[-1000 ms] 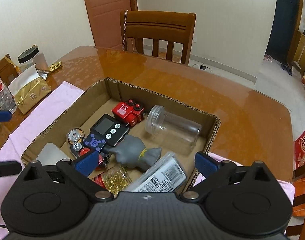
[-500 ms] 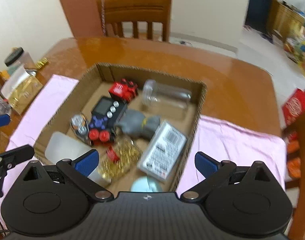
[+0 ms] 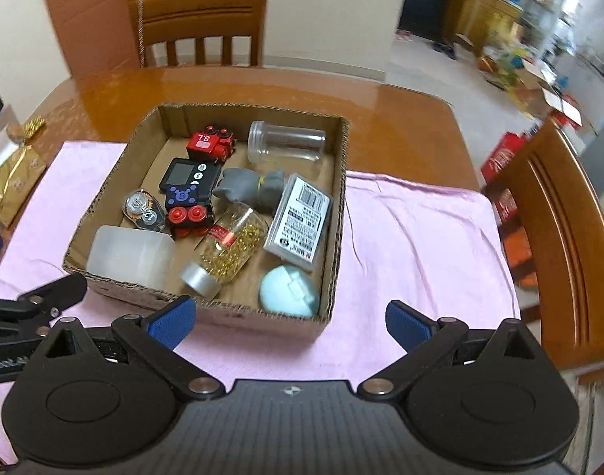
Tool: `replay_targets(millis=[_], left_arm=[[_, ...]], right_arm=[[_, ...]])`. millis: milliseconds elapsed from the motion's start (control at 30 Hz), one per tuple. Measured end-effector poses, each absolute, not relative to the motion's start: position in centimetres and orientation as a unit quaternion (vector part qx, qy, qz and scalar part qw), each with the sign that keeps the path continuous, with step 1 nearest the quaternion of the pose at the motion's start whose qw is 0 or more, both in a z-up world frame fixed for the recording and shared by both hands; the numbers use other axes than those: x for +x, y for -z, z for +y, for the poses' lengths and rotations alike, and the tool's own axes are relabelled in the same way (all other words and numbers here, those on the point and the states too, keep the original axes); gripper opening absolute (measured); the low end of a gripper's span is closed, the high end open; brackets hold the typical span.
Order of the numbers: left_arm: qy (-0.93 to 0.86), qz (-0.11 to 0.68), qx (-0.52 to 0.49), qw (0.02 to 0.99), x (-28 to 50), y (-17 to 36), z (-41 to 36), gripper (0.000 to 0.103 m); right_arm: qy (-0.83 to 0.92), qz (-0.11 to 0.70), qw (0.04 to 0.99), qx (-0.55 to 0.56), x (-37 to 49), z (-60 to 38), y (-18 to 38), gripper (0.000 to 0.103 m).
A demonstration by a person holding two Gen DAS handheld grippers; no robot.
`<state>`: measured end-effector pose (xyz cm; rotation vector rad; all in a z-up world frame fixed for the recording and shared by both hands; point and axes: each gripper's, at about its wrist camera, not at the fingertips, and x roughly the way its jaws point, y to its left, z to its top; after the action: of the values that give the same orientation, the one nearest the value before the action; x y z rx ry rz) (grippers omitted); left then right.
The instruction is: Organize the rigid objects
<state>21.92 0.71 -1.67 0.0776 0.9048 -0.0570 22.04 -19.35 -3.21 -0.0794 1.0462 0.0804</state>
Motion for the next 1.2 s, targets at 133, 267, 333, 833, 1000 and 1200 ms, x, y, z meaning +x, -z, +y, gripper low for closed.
replay_targets(millis=[133,267,333,833,1000,1200], left_arm=[[0.026,0.438,0.031,0.898,21.0,0.7,1.0,0.102],[0.033,0.432,0.03,0.901,20.5,-0.3,1.0,0.102],[0.033,0.427,0.036,0.903,20.3,-0.7,0.8,0.102],[0.021,0.415,0.048,0.908,20.1,-1.4,0.5,0.102],[0.021,0.414,0.048,0.909,20.1,-1.4,0.5,0.102],[0.016,0.413,0.047,0.91,20.1,-1.5,0.5,0.102]], right_arm=[[-0.02,0.493,0.869,-0.026,20.4,-19.2,2.5,0.103],[-0.009,0.486,0.874,-0.019,19.5,-19.1,1.8,0.103],[-0.007,0.482,0.876,-0.02,19.2,-19.0,1.4,0.103],[0.005,0.467,0.884,-0.019,18.6,-19.1,0.5,0.103],[0.005,0.466,0.885,-0.018,18.5,-19.3,0.4,0.103],[0.005,0.464,0.886,-0.018,18.5,-19.2,0.3,0.103]])
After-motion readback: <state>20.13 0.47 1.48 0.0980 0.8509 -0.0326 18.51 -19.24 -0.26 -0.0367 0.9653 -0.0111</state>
